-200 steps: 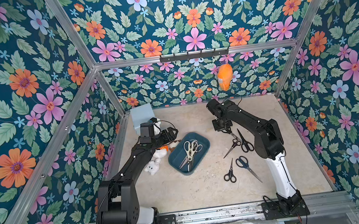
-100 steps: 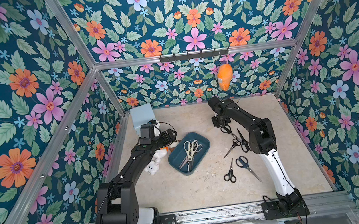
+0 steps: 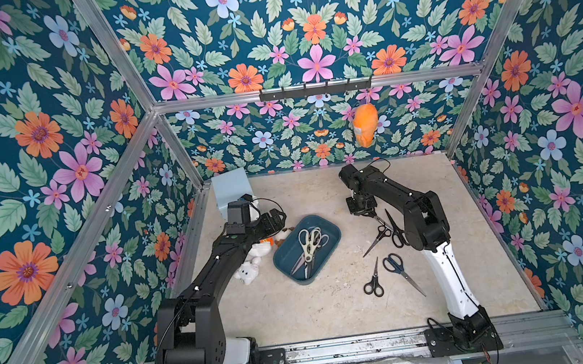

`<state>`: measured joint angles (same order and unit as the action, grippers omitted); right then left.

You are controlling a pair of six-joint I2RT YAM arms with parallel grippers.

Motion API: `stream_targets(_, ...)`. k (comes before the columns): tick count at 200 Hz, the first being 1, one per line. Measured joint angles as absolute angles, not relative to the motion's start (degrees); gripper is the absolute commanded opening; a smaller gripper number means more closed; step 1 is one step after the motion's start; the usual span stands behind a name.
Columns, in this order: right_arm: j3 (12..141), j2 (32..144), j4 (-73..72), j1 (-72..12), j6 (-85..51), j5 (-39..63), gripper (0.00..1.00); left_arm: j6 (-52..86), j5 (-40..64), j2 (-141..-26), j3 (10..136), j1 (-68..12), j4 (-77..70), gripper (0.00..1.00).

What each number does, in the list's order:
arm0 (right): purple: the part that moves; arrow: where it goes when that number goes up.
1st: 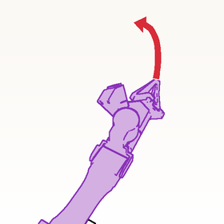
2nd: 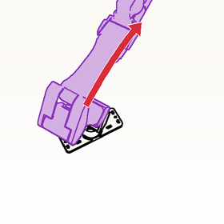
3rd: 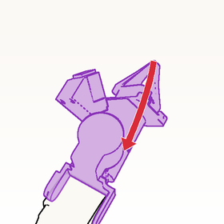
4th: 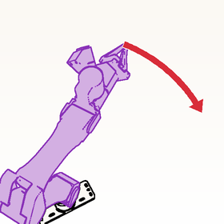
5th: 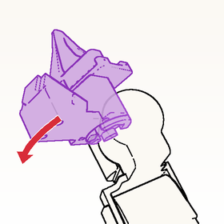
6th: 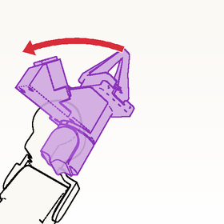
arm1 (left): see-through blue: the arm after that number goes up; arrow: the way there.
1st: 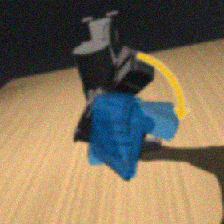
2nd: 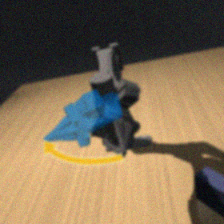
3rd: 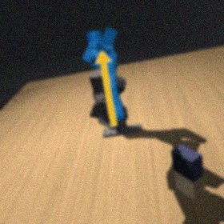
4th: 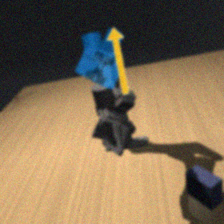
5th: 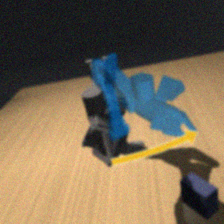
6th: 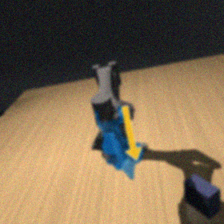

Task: Put the scissors into the storage box
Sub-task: Pick up the scissors from the center of the board.

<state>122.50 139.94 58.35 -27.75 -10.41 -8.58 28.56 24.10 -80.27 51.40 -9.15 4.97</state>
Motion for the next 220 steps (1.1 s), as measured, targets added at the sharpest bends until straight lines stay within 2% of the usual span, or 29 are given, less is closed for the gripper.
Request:
stream_targets(70, 125.4, 142.1, 58.4, -27.6, -8.3, -9.3, 0.22, 28.5, 23.9, -79.9, 51.6, -9.1, 5.4, 0.95)
stream_targets(160, 123.1, 142.1, 56.6, -26.5, -9.1, -4.6, 0.05, 28.5, 22.8, -78.6, 51.5, -9.1, 6.2, 0.95)
stream_targets(169, 122.5, 141.9, 56.1, -26.5, -9.3, -4.5, 0.0, 28.5, 22.8, -78.5, 51.5, -9.1, 6.2, 0.95)
stream_targets(220, 120.6, 140.3, 54.2, -26.4, -9.5, -4.0, 0.0, 28.1, 21.1, -78.7, 51.1, -9.1, 6.1, 0.95)
